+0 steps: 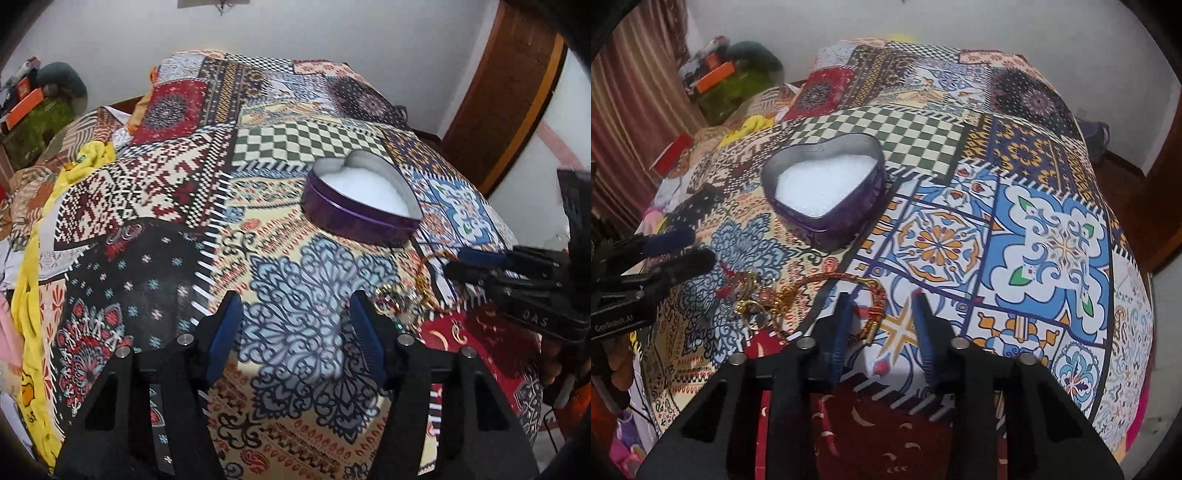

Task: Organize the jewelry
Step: 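Move the right gripper down to the beaded bracelet beside the heart tin, then close the right gripper on the beaded bracelet and lift it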

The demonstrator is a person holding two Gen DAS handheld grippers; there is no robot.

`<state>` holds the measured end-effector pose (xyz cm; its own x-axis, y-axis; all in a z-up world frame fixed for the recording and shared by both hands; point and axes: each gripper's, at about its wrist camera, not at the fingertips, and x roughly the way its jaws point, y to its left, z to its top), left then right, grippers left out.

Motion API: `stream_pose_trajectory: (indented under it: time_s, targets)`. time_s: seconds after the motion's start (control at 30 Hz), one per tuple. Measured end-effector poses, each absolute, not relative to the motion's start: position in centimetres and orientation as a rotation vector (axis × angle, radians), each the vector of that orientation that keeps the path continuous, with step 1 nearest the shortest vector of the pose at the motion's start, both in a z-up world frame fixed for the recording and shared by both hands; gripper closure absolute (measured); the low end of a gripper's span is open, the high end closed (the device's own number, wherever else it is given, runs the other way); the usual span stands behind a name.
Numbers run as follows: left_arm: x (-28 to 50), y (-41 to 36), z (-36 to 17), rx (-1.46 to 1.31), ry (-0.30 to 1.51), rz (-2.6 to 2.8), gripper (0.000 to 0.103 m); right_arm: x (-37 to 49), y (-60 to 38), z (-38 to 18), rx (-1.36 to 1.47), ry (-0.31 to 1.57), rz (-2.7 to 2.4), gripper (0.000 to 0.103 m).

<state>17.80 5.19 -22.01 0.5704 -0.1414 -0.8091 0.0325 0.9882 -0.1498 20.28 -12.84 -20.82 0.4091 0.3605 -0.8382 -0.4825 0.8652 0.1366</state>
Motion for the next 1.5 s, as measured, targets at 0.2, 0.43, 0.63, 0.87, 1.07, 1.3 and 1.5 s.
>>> stream_pose_trajectory:
  time_s: [0.2,0.43,0.63,0.87,1.07,1.3,1.5]
  targets:
    - [17.1,3.9,-22.2,-0.116,0.973,-0.15,0.055,20.0,-12.5,-20.7,-0.156,1.008,0.534,0.092]
    - [17.9,3.9,-22.9,-0.219,1.016,-0.199,0.07,19.7,-13.1,-20.6,-0.116,1.01,0.518,0.094]
    - [18.8,3.9,-23.4,-0.296,1.022,-0.234,0.087,19.4,-13.4,-20.4,-0.099,1.009,0.518,0.095]
    - [17.8,3.6,-21.4,-0.265,0.973,-0.226,0.103,19.2,-13.7,-19.4,-0.074,0.989,0.515,0.095]
    - [16.9,4.0,-19.3,-0.243,0.924,-0.216,0.103,18.5,-13.6,-18.0,-0.07,0.953,0.516,0.095]
    - [15.8,4.4,-16.3,-0.225,0.851,-0.207,0.103,17.7,-13.7,-16.2,-0.06,0.906,0.514,0.095]
    - [15.1,4.3,-13.5,-0.194,0.784,-0.195,0.103,17.2,-14.0,-14.2,-0.041,0.854,0.511,0.095]
